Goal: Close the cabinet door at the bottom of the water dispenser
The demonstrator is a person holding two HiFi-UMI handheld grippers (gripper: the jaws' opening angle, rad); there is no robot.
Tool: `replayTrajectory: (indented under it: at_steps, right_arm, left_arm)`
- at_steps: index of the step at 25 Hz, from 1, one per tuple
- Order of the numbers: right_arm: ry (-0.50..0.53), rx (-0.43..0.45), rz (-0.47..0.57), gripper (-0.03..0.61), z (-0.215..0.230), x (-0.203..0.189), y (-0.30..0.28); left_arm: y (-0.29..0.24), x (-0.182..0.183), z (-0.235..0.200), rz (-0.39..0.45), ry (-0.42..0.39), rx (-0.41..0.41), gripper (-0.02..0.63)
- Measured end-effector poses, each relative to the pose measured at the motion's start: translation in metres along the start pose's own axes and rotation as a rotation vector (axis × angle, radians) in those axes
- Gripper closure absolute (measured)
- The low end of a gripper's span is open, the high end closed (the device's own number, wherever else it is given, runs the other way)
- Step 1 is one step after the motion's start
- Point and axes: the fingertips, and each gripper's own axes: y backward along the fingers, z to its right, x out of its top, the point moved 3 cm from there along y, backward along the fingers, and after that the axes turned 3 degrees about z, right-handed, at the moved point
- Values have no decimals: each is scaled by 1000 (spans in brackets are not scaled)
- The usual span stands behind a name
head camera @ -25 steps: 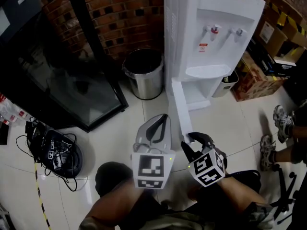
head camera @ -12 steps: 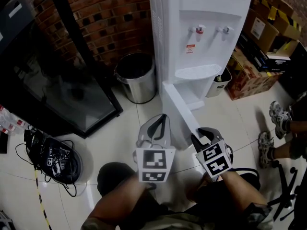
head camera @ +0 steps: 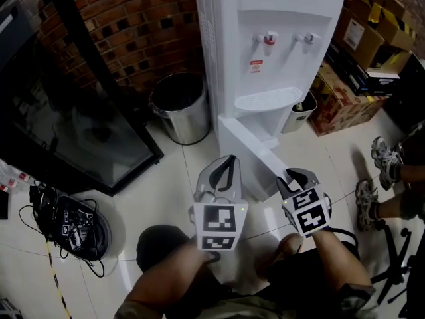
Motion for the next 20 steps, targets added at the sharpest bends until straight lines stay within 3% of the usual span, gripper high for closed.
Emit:
replayTrajectory:
  at_steps: [20]
  right_arm:
    - [-130, -145, -45, 468, 104, -1, -30]
  left_arm:
    - [-41, -26, -17, -53, -5, 18, 614]
